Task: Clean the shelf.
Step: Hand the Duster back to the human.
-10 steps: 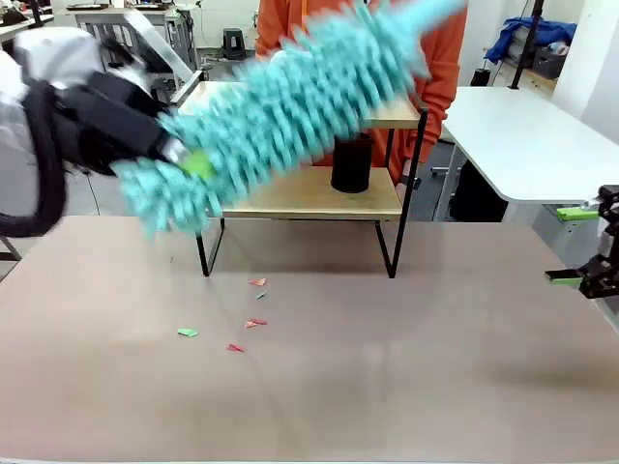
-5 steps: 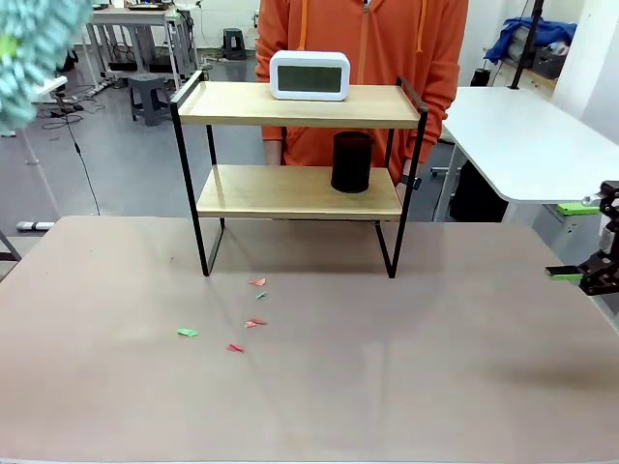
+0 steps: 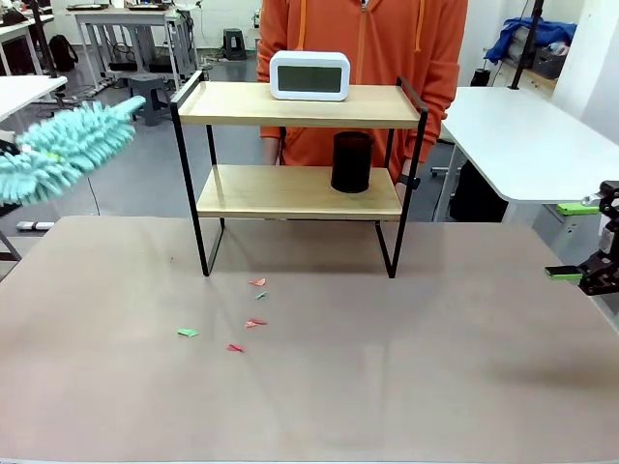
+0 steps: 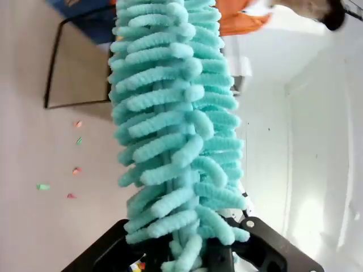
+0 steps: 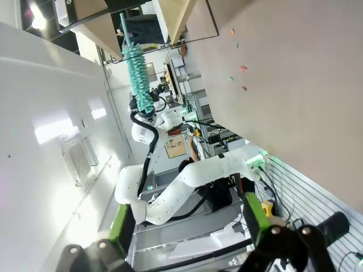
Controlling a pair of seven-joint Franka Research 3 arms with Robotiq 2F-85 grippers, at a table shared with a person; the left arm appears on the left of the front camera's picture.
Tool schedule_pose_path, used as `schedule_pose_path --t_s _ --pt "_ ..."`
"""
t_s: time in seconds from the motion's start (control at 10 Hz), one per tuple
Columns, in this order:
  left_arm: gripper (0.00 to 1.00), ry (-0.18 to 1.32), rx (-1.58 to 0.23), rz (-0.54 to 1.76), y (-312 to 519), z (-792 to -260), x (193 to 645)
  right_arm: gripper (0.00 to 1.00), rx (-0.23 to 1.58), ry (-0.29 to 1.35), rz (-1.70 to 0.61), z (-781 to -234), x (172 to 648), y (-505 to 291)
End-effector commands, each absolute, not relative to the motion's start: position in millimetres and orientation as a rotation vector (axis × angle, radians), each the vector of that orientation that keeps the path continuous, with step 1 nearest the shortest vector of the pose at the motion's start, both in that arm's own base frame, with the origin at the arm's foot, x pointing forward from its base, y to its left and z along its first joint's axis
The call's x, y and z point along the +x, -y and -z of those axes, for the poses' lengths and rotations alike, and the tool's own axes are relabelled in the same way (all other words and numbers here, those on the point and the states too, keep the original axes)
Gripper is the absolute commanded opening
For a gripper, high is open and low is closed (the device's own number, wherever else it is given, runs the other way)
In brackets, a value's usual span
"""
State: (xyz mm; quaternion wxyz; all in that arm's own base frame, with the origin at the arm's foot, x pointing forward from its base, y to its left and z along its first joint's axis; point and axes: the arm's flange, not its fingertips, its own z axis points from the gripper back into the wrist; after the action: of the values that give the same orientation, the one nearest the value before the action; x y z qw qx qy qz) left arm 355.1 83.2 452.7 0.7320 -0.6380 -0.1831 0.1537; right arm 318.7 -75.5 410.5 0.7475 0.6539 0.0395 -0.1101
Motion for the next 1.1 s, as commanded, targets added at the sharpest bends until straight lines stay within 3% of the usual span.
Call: schedule_pose_path --t_s 0.0,0.2,0.3,1.0 --pt "0.00 0.261 -1.370 -0.436 -63.3 -431.6 326.7 1.00 1.435 -0.081 0.267 -415.8 320.0 72.7" --pt "0.00 0.159 -1.348 -0.463 -64.4 -419.9 333.5 1.00 1.435 -0.081 0.267 -415.8 320.0 72.7" --pt "0.00 0.247 -1.371 -0.441 -78.4 -427.3 359.7 1.00 1.435 -0.081 0.267 -415.8 320.0 72.7" --pt "0.00 0.247 -1.371 -0.441 -78.4 -427.3 359.7 1.00 1.435 -0.081 0.267 -415.8 320.0 72.7"
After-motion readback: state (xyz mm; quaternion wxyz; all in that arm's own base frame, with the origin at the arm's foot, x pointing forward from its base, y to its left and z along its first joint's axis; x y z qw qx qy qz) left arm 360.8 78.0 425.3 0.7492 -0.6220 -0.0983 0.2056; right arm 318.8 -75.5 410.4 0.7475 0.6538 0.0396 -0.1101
